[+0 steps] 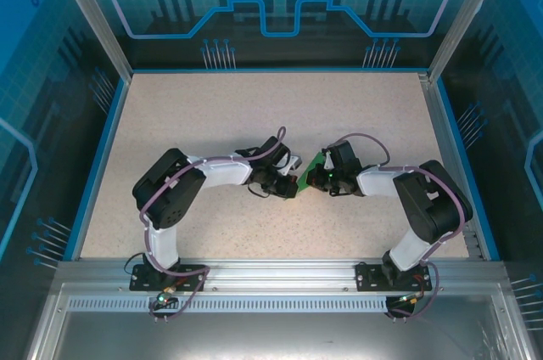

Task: Fold a paper plane with a square sheet of paper (pick it up from the middle)
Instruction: Fold the wing for the fifth time at the center of the table.

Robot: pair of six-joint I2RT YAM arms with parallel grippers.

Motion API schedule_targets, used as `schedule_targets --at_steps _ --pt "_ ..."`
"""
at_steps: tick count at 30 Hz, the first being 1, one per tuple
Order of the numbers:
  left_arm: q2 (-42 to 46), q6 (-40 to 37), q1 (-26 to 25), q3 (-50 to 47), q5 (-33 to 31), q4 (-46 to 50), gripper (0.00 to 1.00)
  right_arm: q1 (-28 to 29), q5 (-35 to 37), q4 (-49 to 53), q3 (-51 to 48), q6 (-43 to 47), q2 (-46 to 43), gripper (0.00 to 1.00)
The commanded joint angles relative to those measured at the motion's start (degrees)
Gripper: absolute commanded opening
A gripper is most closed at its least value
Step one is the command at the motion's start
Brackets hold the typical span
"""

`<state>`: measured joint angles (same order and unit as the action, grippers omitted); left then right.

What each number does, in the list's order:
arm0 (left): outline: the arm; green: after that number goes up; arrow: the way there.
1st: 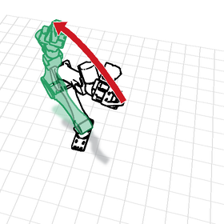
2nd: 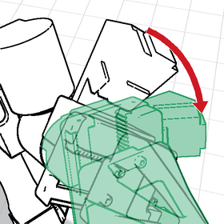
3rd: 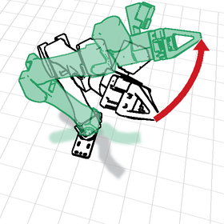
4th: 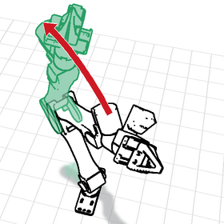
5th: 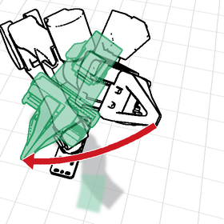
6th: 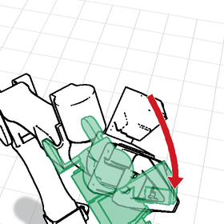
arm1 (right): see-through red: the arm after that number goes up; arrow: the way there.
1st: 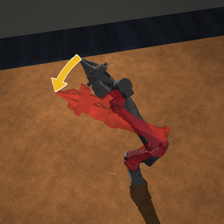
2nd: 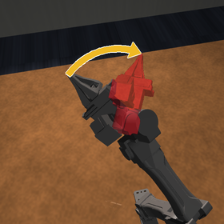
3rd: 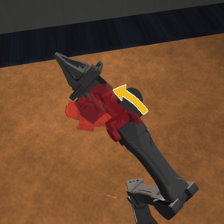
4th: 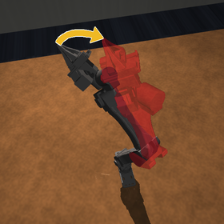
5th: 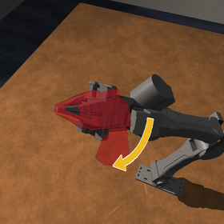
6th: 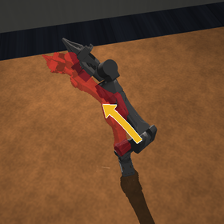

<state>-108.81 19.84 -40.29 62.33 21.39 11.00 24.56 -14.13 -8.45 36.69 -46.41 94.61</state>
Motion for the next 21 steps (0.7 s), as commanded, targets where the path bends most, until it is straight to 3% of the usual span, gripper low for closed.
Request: schedule_targets --at_steps 1,21 --pt "-0.9 -0.1 1.0 -1.0 1.3 -1.1 0.00 -0.4 5.5 8.5 -2.7 0.6 2.8 0.00" --pt "5.3 -1.4 1.8 -11.6 -0.9 4.2 0.00 -1.7 7.0 11.1 -2.7 1.9 2.3 0.00"
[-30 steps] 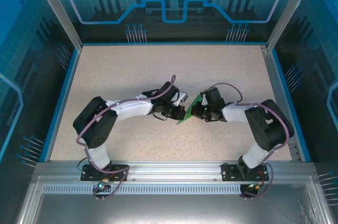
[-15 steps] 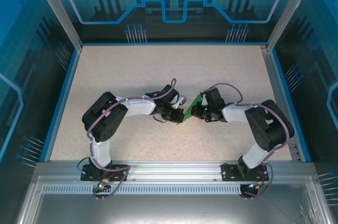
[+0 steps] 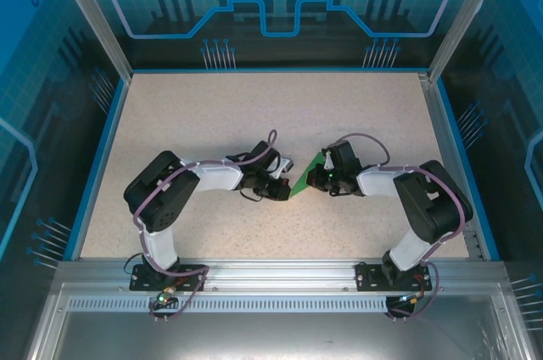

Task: Fold a paper plane with a square sheet of paper (pick it up from the middle)
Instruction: Fold the wing for the fifth time at the center of the table.

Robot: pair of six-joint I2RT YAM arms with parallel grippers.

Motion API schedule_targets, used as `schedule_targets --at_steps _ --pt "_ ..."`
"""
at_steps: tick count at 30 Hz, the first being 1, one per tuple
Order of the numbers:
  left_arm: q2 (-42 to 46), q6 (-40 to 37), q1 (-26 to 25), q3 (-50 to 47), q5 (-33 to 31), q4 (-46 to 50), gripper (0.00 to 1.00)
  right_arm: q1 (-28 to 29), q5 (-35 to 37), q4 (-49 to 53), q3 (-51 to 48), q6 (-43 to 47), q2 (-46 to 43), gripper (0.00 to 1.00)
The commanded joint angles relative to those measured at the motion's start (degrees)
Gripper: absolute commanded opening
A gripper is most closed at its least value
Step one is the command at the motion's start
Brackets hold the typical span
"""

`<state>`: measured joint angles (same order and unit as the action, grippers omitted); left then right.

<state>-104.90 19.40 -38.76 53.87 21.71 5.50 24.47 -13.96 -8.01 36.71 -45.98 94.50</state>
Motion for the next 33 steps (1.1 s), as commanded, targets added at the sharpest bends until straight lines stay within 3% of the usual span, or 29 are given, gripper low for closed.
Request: schedule_targets --at_steps 1,9,18,28,33 --pt "2.0 -0.9 0.2 -3.7 -1.6 10.0 0.00 -1.6 6.8 10.7 -2.7 1.5 2.5 0.00" --pt "3.3 -0.9 0.3 -5.6 -2.4 10.4 0.00 -1.6 6.0 10.1 -2.3 1.5 3.3 0.00" --pt "6.7 3.3 0.7 1.4 3.3 6.2 0.00 -1.0 5.3 10.2 -1.7 1.2 2.4 0.00" --pt "-2.3 3.9 0.8 6.7 5.1 1.1 0.00 -0.7 4.7 9.7 -1.9 0.9 1.4 0.00" --pt "-5.2 1.7 0.7 8.0 4.2 2.8 0.00 -0.7 4.6 9.6 -1.6 0.7 1.3 0.00"
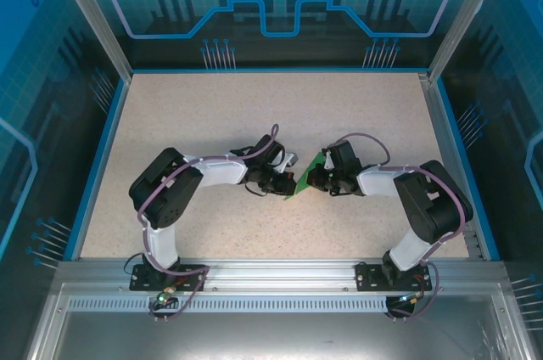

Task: Fold a paper plane with a square sheet of paper (pick it up from the middle)
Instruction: Fold the wing for the fifth time at the center of the table.

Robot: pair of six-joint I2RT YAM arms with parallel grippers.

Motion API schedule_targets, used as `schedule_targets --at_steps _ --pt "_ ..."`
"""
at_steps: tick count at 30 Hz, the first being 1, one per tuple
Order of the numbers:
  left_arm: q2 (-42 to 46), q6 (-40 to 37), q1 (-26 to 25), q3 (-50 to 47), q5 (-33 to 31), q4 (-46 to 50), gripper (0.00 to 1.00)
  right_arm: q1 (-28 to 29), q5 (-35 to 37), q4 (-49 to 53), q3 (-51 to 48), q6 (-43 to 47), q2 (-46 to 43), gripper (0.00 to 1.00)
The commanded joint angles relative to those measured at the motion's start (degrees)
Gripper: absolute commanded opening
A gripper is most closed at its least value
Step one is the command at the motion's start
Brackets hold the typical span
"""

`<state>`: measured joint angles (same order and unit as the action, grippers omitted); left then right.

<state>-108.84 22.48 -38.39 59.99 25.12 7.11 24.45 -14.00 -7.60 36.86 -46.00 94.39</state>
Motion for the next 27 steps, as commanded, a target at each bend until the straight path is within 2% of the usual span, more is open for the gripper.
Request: schedule_targets --at_steps 1,10,14,20,23,27 --pt "-1.7 -1.9 0.4 1.7 0.2 1.5 0.00 -0.7 4.6 9.2 -1.7 0.7 1.3 0.00" --pt "-4.1 -5.0 0.4 0.9 -5.2 4.9 0.00 -0.8 3.3 9.0 -0.9 -0.1 -2.1 0.03" --pt "-4.7 -5.7 0.4 0.4 -6.1 5.5 0.00 -0.8 3.1 10.6 0.1 -0.6 -6.9 0.07" --pt "-5.6 -6.0 0.4 0.7 -6.0 5.7 0.00 0.0 3.4 12.7 0.9 -2.8 -14.5 0.07" --pt "-6.1 -5.5 0.4 0.8 -5.5 5.1 0.00 1.5 3.9 10.2 0.1 -5.6 -15.7 0.06" --pt "-6.3 -4.8 0.4 0.3 -4.8 4.3 0.00 3.5 4.9 2.0 -3.1 -11.0 -13.8 0.04"
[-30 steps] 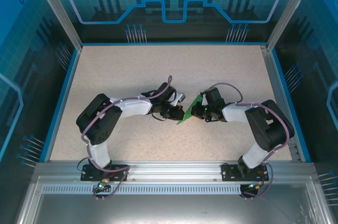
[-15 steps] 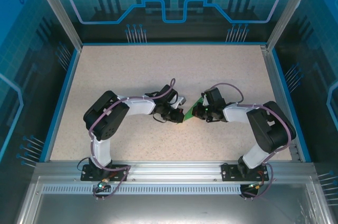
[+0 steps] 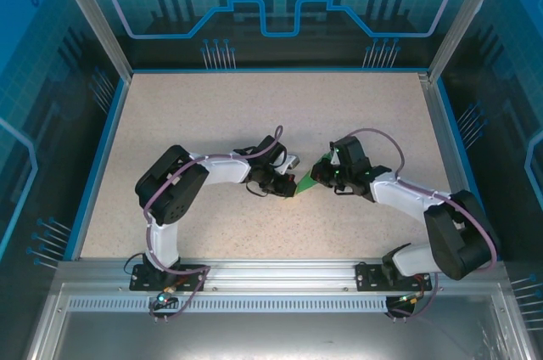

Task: Fold a paper plane with a square sheet of paper (pick it up from the middle)
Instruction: Fold the wing for the fifth time at the center of the table.

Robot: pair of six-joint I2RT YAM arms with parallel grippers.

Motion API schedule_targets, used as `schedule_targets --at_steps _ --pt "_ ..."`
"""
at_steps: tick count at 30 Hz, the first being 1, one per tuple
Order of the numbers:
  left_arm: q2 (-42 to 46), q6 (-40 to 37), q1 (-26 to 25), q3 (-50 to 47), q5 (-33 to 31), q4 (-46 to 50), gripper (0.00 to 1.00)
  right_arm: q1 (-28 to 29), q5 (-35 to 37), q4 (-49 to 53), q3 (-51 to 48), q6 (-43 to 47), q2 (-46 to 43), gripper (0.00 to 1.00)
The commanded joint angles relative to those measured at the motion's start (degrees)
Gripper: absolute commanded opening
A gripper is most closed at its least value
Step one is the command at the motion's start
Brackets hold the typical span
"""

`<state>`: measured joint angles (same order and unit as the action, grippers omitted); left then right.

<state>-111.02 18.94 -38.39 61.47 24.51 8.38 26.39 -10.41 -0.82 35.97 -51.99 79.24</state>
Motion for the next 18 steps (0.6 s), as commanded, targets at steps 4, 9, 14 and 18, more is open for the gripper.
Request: schedule_targets --at_steps 4,9,14,18 --pt "-4.0 -1.1 0.4 -1.6 -4.2 2.9 0.00 3.3 1.0 -12.0 -2.9 -8.0 6.0 0.03" --pt "-3.9 -1.2 0.3 -2.0 -4.4 2.6 0.00 3.7 0.1 -19.1 -3.1 -10.1 12.5 0.01" --pt "-3.7 -1.4 0.3 -2.4 -4.7 2.6 0.00 3.5 0.2 -18.6 -2.1 -8.7 15.5 0.01" --pt "-3.8 -1.5 0.3 -2.5 -5.2 3.1 0.00 1.7 1.1 -15.9 -2.0 -6.5 16.3 0.01"
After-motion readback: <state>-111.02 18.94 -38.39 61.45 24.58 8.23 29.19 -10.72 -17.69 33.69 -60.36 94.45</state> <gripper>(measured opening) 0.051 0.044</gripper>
